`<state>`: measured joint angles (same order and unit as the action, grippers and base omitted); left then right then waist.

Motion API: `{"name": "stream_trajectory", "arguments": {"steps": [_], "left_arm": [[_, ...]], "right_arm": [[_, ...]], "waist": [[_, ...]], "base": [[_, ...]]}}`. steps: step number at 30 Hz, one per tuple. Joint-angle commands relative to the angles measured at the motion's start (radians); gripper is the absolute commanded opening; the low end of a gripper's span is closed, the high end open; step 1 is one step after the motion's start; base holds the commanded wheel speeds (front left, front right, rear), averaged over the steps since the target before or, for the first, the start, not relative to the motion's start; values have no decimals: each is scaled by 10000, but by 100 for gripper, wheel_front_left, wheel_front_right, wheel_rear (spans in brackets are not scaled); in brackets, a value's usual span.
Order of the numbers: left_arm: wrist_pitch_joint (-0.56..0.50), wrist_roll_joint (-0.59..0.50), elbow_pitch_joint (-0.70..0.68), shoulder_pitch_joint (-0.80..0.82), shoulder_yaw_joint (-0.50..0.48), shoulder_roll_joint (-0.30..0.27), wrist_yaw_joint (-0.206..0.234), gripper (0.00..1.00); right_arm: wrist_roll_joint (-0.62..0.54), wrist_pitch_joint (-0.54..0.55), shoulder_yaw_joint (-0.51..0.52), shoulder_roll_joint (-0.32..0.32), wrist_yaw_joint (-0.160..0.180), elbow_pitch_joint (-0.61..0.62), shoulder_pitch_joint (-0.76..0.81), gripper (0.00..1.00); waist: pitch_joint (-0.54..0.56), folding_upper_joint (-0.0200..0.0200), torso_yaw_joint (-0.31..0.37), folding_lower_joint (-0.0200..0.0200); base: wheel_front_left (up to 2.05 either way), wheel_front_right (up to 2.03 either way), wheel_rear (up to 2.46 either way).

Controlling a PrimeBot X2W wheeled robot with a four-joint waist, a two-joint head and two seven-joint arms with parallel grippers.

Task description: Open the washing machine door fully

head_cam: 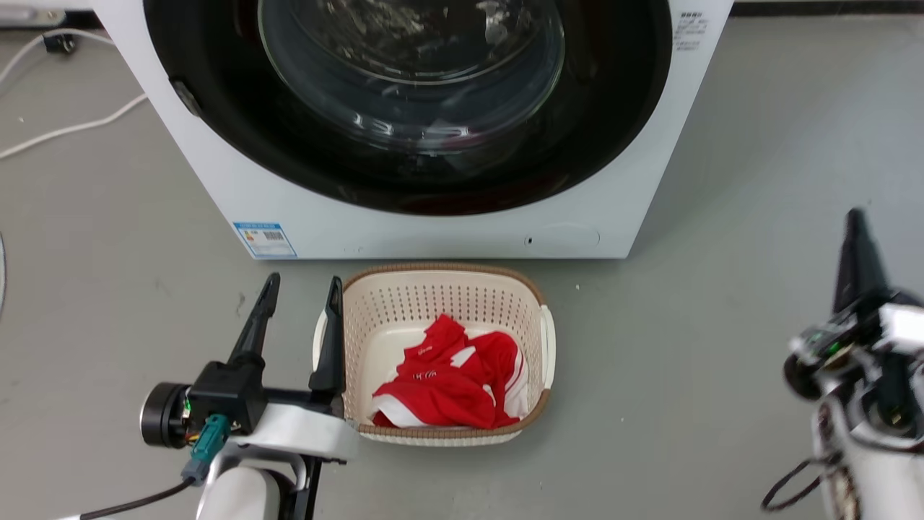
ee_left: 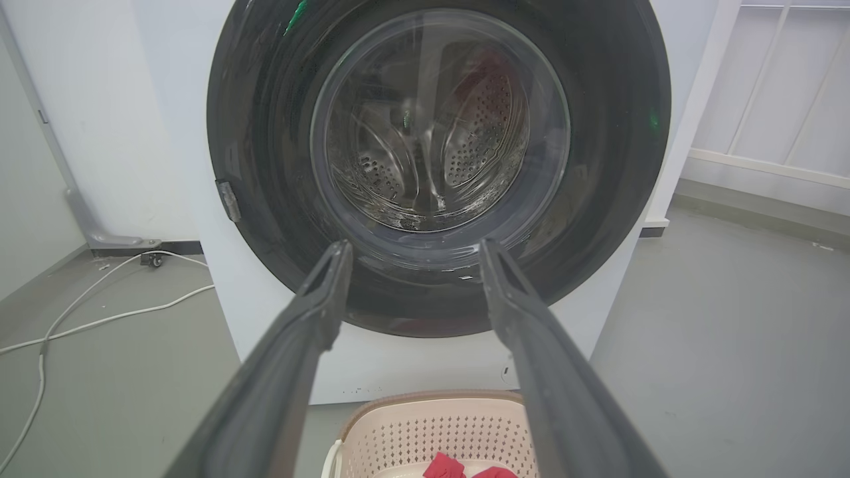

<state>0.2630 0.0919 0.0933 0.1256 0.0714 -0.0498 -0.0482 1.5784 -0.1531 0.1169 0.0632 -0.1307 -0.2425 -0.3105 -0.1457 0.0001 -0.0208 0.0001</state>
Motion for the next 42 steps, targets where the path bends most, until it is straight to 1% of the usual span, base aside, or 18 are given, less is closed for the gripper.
{"name": "stream_trajectory", "arguments": {"steps": [1,2,5,8,14,20,24,27,33,36,42], "left_arm": [[26,37,-71,199,2,-9,38,100],[26,49,-108,278,-4,-9,41,100],[26,73,-219,548,-8,-9,33,100],[26,85,-361,793,-24,-9,7,100],[26,155,-670,1276,13,-7,-9,100],[26,190,-862,1669,118,-7,-33,100],[26,222,-958,1835,167,-7,-35,100],[26,230,-1025,1974,204,-7,-52,100],[26,247,-1109,2219,330,-6,-53,100],[26,241,-1136,2371,405,-7,-79,100],[26,175,-1192,2584,460,-6,-103,100]], "right_arm": [[290,206,189,221,0,-187,-427,0],[577,389,296,301,0,-350,-709,0],[1303,907,625,823,0,-1073,-1683,0],[1716,1368,624,1346,0,-1869,-2659,0],[1854,2161,50,2445,0,-3054,-4571,0],[1686,2983,-881,3141,0,-4088,-6482,0],[1432,3550,-1682,3229,0,-4682,-7612,0],[1149,3920,-2271,3180,0,-5127,-8392,0],[623,4511,-3174,3108,0,-5948,-9607,0],[384,4753,-3512,3034,0,-6172,-9985,0],[102,4844,-3854,2844,0,-6521,-10454,0]], "waist": [[-346,-1,-6,-1],[-484,-1,-10,-1],[-895,-1,-48,-1],[-1296,-1,-85,-1],[-2023,-1,-253,-1],[-2591,-1,-411,-1],[-2891,-1,-466,-1],[-3126,-1,-512,-1],[-3529,-1,-681,-1],[-3701,-1,-775,-1],[-3978,-1,-844,-1]], "base": [[0,0,0],[0,0,0],[0,0,0],[0,0,0],[0,0,0],[0,0,0],[0,0,0],[0,0,0],[0,0,0],[0,0,0],[0,0,0]]}}
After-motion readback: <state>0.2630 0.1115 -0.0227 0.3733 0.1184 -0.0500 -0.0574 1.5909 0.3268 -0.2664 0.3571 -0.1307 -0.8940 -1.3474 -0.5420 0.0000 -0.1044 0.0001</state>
